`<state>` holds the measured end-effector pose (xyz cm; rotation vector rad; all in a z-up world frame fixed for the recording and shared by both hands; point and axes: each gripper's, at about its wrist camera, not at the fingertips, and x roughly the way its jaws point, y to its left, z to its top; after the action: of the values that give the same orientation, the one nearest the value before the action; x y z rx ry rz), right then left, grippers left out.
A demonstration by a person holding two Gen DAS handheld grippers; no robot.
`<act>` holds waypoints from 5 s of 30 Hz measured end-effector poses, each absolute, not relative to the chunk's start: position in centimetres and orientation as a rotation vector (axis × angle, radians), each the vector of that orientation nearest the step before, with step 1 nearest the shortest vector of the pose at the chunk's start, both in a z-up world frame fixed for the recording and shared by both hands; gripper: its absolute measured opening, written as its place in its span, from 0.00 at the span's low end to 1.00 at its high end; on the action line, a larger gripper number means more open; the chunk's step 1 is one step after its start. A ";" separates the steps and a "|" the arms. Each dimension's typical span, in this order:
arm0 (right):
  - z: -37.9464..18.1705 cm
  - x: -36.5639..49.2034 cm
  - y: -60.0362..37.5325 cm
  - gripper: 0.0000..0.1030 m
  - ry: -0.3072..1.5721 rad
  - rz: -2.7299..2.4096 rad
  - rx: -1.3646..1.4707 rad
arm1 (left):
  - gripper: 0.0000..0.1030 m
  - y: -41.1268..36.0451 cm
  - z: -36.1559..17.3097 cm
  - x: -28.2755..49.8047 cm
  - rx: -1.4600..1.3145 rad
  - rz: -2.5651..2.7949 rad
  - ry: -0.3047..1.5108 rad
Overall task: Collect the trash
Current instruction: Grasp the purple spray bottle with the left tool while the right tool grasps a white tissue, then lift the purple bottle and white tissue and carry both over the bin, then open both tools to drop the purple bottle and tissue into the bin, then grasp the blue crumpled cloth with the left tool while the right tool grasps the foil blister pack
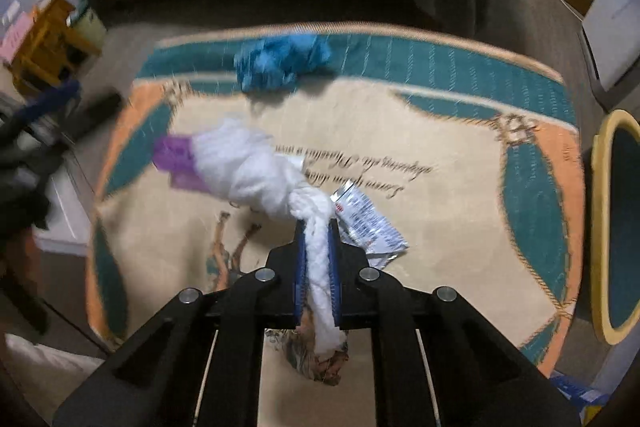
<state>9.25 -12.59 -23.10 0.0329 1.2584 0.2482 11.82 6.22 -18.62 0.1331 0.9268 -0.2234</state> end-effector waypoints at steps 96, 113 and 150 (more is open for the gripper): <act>-16.8 3.6 -45.4 0.09 1.054 -0.202 0.426 | 0.32 -25.5 -15.4 7.0 0.359 -0.751 0.855; -20.7 3.1 -51.8 0.09 1.090 -0.356 0.558 | 0.32 -32.7 -19.3 5.5 0.456 -0.844 0.890; -14.1 6.8 -37.3 0.94 0.997 -0.156 0.413 | 0.92 -13.3 -7.7 6.1 0.340 -0.528 0.702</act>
<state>6.76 -37.33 -14.15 0.4133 0.9971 -0.1563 6.10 -13.27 -7.67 0.3396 0.7016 -0.5281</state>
